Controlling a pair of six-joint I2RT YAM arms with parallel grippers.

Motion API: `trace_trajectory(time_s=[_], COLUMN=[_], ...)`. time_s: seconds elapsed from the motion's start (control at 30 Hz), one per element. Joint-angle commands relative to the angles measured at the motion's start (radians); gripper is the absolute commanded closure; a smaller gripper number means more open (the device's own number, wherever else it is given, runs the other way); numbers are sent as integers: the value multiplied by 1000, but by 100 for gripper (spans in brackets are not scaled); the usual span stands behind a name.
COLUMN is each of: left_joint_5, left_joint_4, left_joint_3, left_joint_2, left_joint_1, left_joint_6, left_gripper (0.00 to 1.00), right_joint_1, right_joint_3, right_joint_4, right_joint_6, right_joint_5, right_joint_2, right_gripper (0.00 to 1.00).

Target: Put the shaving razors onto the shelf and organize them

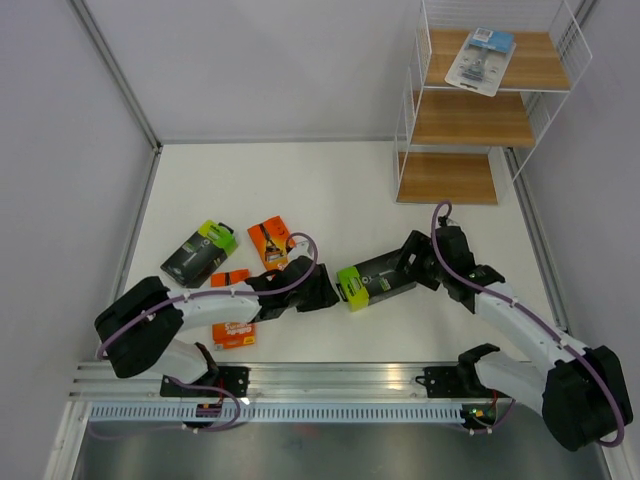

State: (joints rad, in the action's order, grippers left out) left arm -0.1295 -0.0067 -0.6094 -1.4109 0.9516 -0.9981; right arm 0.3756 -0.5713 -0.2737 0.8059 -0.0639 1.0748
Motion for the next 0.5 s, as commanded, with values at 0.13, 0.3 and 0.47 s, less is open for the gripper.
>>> trace_trajectory(time_s=[0.13, 0.3, 0.47], left_joint_5=[40, 48, 13], left_joint_4=[160, 163, 152], left_joint_3=[-35, -18, 10], left_joint_2=[-42, -10, 13], left_joint_1=[-37, -37, -37], left_joint_6=[-25, -31, -54], left_gripper=[40, 40, 41], right_joint_1=[-3, -1, -1], right_joint_3=[13, 17, 47], right_joint_4=[-67, -85, -44], right_joint_6=[-13, -27, 9], right_joint_5=[2, 32, -8], right_joint_2=[-127, -142, -102], right_gripper=[17, 17, 17])
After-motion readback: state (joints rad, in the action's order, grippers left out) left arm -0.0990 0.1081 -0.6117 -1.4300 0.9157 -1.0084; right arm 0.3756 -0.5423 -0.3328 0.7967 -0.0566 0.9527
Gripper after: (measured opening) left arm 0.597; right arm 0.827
